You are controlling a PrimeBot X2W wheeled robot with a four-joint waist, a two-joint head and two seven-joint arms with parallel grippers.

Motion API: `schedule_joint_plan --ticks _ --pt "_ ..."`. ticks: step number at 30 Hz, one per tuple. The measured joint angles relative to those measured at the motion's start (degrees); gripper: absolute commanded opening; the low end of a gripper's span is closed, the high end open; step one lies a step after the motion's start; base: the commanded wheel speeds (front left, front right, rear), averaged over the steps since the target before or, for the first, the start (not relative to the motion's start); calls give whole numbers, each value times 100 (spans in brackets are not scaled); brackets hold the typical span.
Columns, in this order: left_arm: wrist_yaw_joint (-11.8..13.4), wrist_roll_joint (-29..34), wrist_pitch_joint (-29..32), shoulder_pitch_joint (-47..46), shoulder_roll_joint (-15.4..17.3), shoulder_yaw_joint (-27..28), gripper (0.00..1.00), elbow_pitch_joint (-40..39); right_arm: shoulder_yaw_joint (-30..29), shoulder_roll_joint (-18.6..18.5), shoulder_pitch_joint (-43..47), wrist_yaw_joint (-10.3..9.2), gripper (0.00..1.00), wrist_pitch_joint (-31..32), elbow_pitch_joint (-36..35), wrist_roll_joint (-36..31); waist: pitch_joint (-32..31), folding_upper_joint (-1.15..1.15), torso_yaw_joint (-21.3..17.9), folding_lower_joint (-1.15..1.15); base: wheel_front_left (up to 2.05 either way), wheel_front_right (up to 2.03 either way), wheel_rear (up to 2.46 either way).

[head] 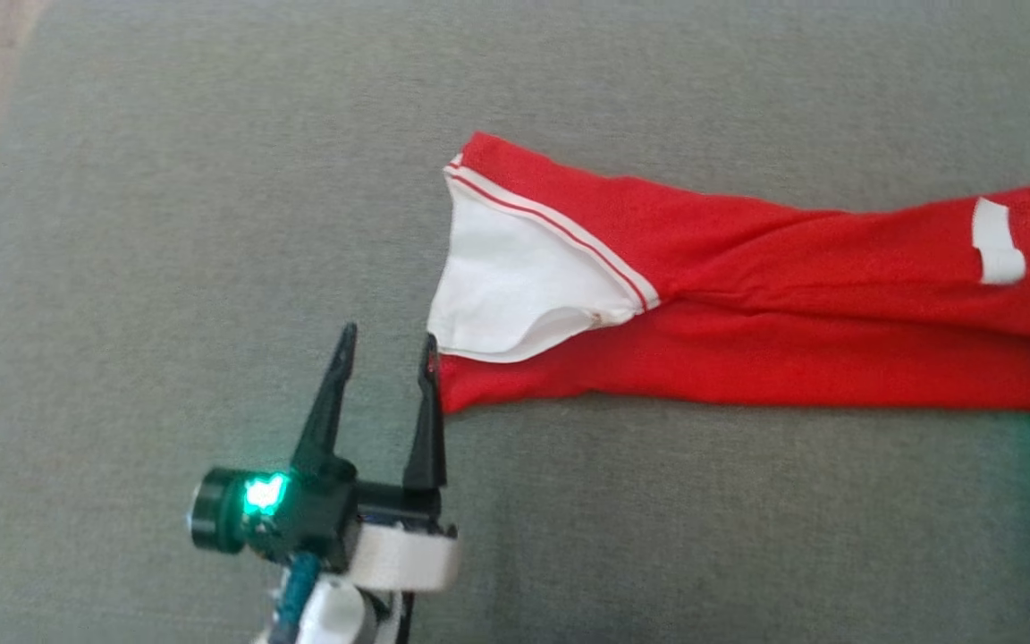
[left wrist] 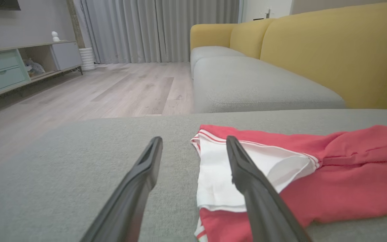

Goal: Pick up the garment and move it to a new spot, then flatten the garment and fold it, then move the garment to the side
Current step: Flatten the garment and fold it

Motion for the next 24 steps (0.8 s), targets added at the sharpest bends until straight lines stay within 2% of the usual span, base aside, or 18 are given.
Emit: schedule_joint_plan --ticks 6,10,11,12,13,18,24 --pt "-168 766 -1 313 -358 167 100 -36 -350 32 -229 0 100 575 926 -348 -109 0 290 1 0 0 0" --pt "-208 1080 -4 484 -485 343 100 -76 -367 37 -225 -1 100 840 1016 -304 -213 0 371 0 0 0 0" --pt "-209 1134 -10 533 -510 409 100 -82 -337 38 -221 -1 84 861 1014 -240 -238 0 370 0 0 0 0" --pt "-210 1179 -10 574 -525 445 100 -90 -323 38 -209 -1 29 859 1014 -194 -263 0 364 0 0 0 0" --pt "-232 1206 -10 614 -552 500 100 -97 -293 38 -188 0 0 859 1013 -141 -289 0 355 0 0 0 0" --pt "-311 1329 -10 740 -586 704 100 -107 -205 33 -35 0 0 751 929 77 -408 0 273 0 0 0 0" --pt "-465 1448 -11 904 -589 969 100 -118 -303 -344 144 0 0 692 602 176 -545 0 28 1 0 0 0"
